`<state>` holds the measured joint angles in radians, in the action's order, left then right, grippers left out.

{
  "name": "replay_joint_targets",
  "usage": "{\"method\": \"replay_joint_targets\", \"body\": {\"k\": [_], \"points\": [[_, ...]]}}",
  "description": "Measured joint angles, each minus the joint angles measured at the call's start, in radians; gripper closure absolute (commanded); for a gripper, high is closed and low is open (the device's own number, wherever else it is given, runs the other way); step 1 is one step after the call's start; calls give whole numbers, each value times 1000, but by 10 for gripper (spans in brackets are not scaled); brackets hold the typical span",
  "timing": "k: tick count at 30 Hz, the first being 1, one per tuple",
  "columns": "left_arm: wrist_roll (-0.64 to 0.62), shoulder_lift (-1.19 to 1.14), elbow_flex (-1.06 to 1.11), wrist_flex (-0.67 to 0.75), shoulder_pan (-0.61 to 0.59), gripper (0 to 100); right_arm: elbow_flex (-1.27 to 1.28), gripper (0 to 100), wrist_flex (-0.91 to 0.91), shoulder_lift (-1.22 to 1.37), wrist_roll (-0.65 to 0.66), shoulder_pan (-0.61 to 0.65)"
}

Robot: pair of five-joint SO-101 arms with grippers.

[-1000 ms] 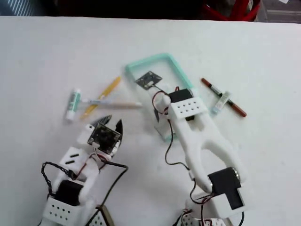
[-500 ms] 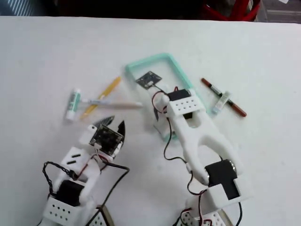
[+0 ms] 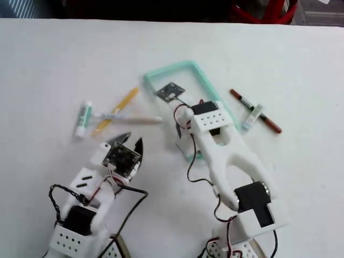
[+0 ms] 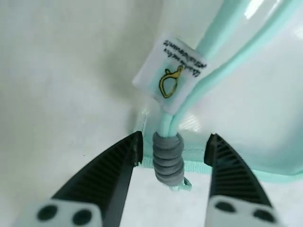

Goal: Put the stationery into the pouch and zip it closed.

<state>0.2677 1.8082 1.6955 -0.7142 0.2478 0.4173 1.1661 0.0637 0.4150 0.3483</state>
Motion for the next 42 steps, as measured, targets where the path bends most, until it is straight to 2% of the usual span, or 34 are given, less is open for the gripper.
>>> {"method": "replay_joint_targets", "body": {"k": [5, 10, 21, 26, 32, 36, 42], "points": [[0, 0, 0, 0, 0, 880, 0, 767, 28, -6, 0, -9], [0, 0, 0, 0, 0, 880, 0, 834, 35, -29, 0, -58], [0, 0, 0, 0, 0, 880, 0, 844, 35, -31, 0, -54], [0, 0, 0, 0, 0, 880, 0, 981, 35, -31, 0, -55], [0, 0, 0, 0, 0, 875, 0, 981, 32, -31, 2, -72], [0, 0, 0, 0, 0, 825, 0, 979, 20, -31, 2, -118], [-66, 0, 0, 0, 0, 788, 2, 979, 55, -224, 0, -150]]}}
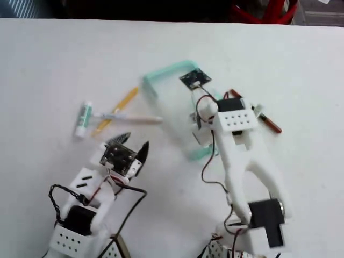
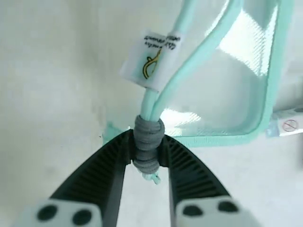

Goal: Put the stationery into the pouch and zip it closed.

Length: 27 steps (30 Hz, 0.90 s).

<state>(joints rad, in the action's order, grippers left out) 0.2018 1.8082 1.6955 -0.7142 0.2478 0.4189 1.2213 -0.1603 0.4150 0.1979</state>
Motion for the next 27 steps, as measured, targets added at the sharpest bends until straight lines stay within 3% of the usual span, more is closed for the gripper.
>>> {"method": "replay_joint_targets", "body": {"k": [9, 16, 18, 22, 27], "points": [[-14, 0, -2, 0, 46, 810, -11, 979, 160, -397, -3, 35], [-106, 0, -115, -34, 69, 792, -201, 977, 338, -474, -95, 32], [-61, 0, -133, -44, 112, 793, -281, 978, 364, -476, -103, 34], [149, 0, -157, -78, 227, 793, -450, 978, 407, -453, -103, 32], [331, 0, -199, -81, 288, 793, -658, 979, 494, -252, -103, 35]]}}
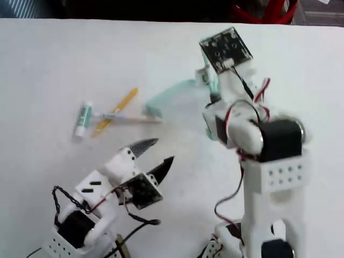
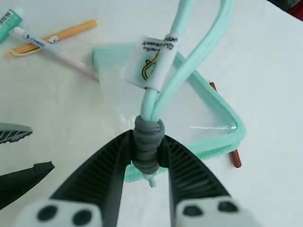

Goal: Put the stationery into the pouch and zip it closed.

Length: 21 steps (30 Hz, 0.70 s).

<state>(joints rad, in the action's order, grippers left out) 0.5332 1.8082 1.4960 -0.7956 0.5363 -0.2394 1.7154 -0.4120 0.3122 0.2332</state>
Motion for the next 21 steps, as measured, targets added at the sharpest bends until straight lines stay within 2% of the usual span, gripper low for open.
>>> {"method": "replay_joint_targets", "body": {"k": [6, 10, 15, 21], "points": [[40, 0, -21, 72, 3, 794, -120, 979, 5, 137, 0, 57], [49, 0, 23, 187, 5, 807, -150, 979, 5, 127, 0, 129], [135, 0, 112, 338, 5, 831, -150, 979, 5, 58, 0, 155], [150, 0, 132, 402, 5, 830, -110, 979, 5, -31, 0, 160]]}}
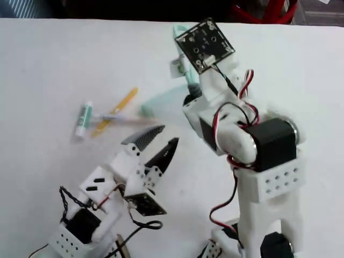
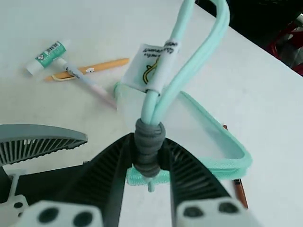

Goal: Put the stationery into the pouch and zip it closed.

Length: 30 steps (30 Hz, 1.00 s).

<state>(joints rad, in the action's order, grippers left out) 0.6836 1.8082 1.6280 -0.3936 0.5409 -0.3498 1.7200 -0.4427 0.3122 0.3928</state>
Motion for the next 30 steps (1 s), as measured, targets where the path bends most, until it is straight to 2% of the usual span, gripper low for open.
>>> {"method": "replay_joint_targets", "body": {"k": [7, 11, 14, 19, 22, 30], "points": [[0, -14, 0, 69, 40, 830, 26, 979, 0, -49, 0, 0], [2, -173, -12, 144, 61, 830, 26, 979, 0, -52, 0, -2], [-34, -351, -117, 189, 60, 820, 26, 979, 0, -52, 0, 0], [-193, -694, -350, 147, 32, 783, 26, 978, 0, -52, 0, -2], [-258, -795, -408, 100, 29, 770, 26, 977, 0, -52, 2, -2], [-244, -819, -419, 68, 44, 771, 26, 976, 0, -52, 2, 0]]}}
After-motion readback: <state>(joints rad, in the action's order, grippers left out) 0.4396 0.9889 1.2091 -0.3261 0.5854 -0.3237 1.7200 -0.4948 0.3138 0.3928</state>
